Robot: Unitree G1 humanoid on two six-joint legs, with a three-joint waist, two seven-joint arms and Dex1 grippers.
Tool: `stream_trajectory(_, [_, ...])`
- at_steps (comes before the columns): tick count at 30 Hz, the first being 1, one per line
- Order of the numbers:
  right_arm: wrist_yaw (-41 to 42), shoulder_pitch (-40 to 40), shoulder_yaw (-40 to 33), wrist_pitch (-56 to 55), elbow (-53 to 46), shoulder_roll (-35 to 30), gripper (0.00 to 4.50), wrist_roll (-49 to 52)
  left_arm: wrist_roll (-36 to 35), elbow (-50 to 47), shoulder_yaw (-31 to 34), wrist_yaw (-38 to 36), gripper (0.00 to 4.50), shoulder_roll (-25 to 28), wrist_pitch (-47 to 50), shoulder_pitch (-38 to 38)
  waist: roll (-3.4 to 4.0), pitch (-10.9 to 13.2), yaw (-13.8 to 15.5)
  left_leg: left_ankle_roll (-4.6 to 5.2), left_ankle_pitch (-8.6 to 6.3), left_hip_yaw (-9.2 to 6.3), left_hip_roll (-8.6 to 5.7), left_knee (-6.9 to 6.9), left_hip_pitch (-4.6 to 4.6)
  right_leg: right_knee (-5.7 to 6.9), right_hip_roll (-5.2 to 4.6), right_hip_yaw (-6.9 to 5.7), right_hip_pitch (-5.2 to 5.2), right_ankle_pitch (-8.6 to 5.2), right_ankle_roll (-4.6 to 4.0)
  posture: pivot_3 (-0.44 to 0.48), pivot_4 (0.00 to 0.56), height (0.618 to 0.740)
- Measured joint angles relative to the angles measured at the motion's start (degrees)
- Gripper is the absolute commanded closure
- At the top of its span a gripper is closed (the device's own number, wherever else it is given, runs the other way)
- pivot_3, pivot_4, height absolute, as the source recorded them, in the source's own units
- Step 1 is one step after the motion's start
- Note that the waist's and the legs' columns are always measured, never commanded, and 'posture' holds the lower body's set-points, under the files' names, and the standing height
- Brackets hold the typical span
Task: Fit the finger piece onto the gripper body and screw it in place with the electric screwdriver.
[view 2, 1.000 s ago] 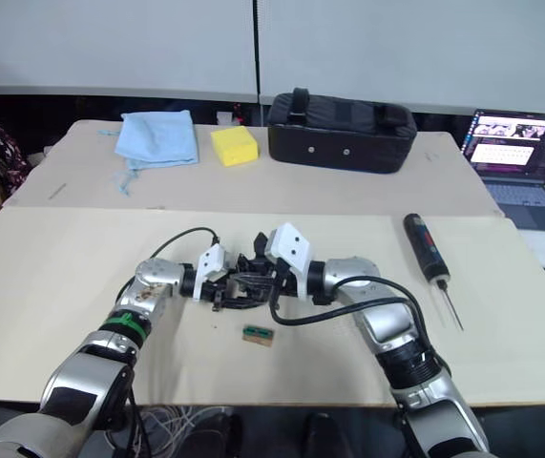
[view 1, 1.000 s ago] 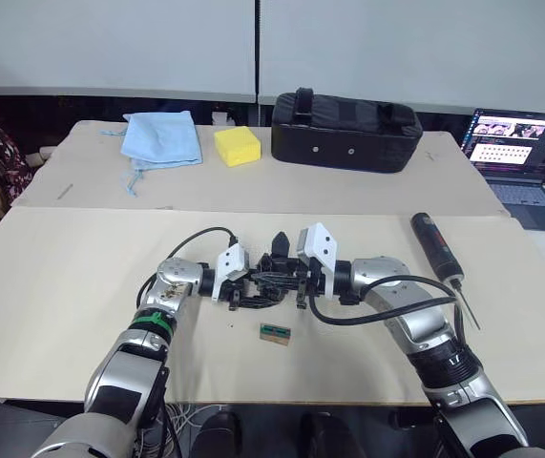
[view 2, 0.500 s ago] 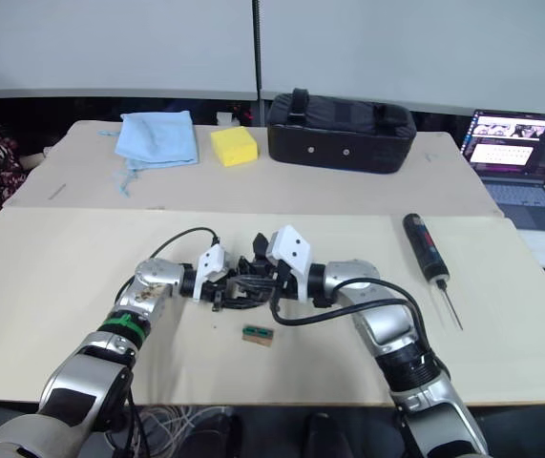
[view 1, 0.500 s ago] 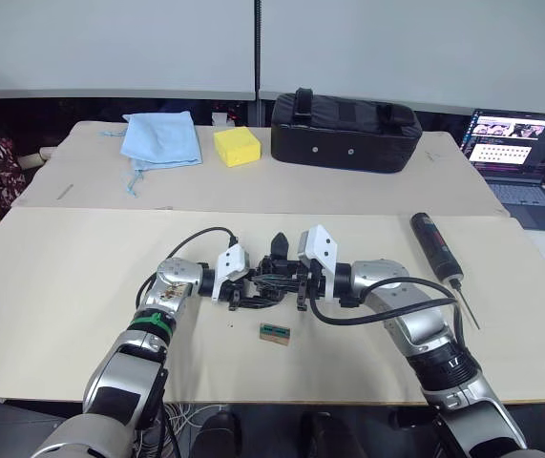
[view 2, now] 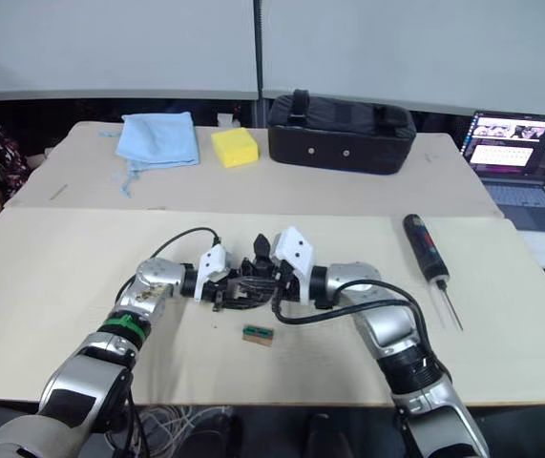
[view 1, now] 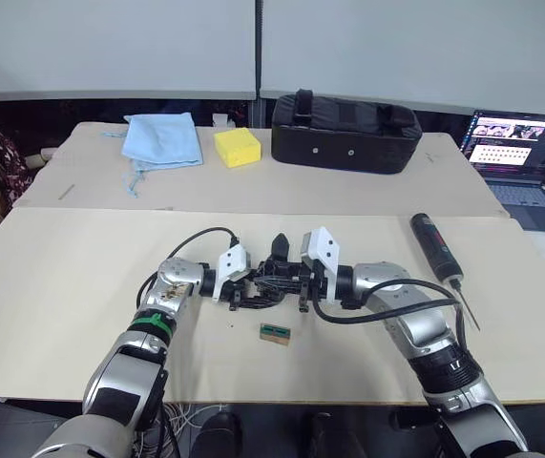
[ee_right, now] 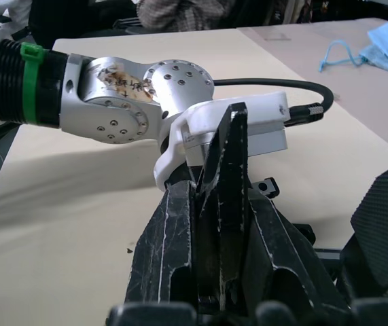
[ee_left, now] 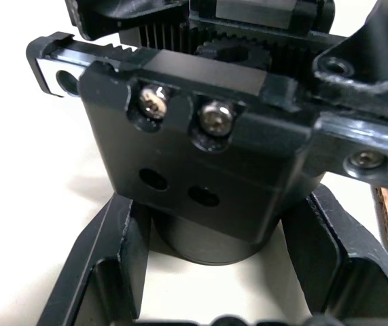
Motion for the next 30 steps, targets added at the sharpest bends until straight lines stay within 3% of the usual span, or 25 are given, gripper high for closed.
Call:
stream_trajectory(10, [-0.23, -1.37, -0.05, 6.11, -1.31, -0.48, 4.09, 0.46, 0.02, -1.69, -0.3, 1.16, 2.2, 0.05, 0.58, 1.07, 0.04, -0.21, 0.0, 0.0, 0.0, 0.03, 0.02, 0.0, 0.07, 0.02, -0.01, 0.02, 0.04, -0.18, -0.1, 0.0, 0.15, 0.74])
stream_trajectory(19, [1.5, -0.99, 0.64, -0.04, 2.29, -0.44, 4.09, 0.36, 0.01, -3.66, -0.3, 2.2, 2.2, 0.23, 2.3, 2.23, 0.01, -0.46, -0.02, -0.01, -0.01, 0.03, 0.03, -0.02, 0.21, 0.01, 0.0, 0.02, 0.13, -0.22, -0.14, 0.0, 0.15, 0.74])
stream_trajectory(30, [2.01, -1.14, -0.12, 0.12, 2.69, -0.19, 4.09, 1.45, -0.06, -4.4, -0.36, 2.21, 2.2, 0.38, 2.76, 2.55, 0.01, -0.46, -0.01, -0.02, -0.01, 0.03, 0.04, -0.02, 0.18, 0.01, -0.01, 0.02, 0.09, -0.23, -0.16, 0.0, 0.15, 0.74])
